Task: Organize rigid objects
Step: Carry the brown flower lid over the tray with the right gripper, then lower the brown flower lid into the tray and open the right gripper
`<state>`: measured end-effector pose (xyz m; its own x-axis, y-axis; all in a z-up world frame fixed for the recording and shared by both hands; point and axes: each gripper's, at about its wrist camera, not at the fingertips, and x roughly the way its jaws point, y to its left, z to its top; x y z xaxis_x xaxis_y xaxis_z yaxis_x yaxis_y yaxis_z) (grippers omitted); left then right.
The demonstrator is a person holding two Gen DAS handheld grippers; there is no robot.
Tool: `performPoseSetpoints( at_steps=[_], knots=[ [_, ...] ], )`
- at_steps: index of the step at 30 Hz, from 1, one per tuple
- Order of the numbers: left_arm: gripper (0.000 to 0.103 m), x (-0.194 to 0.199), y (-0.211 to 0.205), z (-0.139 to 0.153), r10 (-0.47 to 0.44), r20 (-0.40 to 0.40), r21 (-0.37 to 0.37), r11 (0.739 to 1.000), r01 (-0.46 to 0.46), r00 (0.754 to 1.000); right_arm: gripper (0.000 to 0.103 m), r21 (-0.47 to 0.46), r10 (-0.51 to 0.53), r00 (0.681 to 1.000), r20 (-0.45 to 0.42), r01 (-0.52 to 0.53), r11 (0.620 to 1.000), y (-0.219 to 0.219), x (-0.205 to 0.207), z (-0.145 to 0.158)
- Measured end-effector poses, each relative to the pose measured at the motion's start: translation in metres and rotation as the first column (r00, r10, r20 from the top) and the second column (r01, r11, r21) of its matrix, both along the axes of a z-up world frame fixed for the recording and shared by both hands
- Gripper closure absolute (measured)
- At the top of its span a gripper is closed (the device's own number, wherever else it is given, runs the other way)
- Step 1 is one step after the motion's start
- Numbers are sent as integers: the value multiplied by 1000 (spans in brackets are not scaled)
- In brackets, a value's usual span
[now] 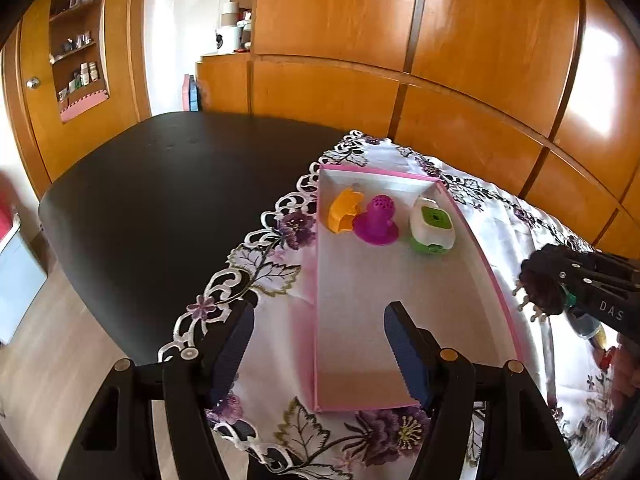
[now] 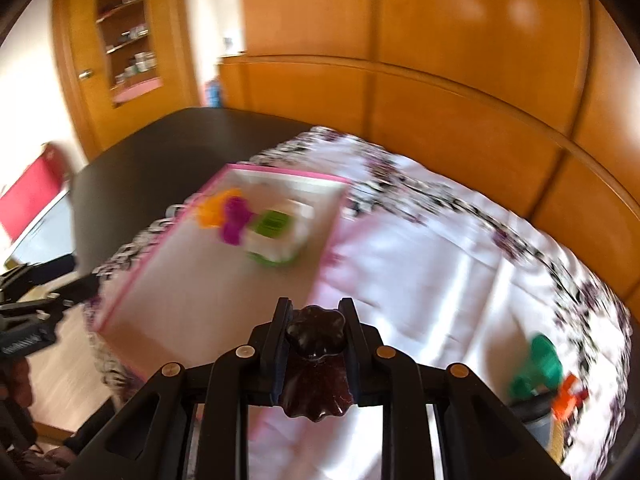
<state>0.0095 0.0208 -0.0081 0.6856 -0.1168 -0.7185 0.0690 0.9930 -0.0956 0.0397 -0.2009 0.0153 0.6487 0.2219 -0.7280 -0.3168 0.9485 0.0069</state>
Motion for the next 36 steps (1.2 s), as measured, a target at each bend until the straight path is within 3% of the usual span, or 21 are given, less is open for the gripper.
performPoseSetpoints(
  at_steps=[9, 12, 15, 17, 26, 36],
  knots=[
    [35, 0, 10, -2, 26, -7, -9, 1000, -26, 1000, 80, -68, 87, 996, -34, -89, 994, 44, 25, -16],
    [35, 1, 12, -4, 37, -10, -11, 999, -37, 999, 80, -106, 69, 992, -110, -80, 991, 46, 47, -42],
    [35, 2, 13, -7, 42, -18, -7, 999, -42, 999, 81, -102, 52, 994, -100, -62, 993, 47, 61, -50],
    [35, 4, 13, -7, 44, -23, -7, 999, -44, 999, 81, -150, 33, 997, -76, -44, 988, 52, 67, -52],
    [35, 7, 12, -13, 51, -37, 5, 999, -51, 998, 85, -105, 1, 995, -95, -11, 994, 46, 78, -58],
    [35, 7, 8, -13, 45, -44, 6, 999, -45, 998, 74, -20, -13, 989, -144, 10, 1000, 35, 74, -56]
  ],
)
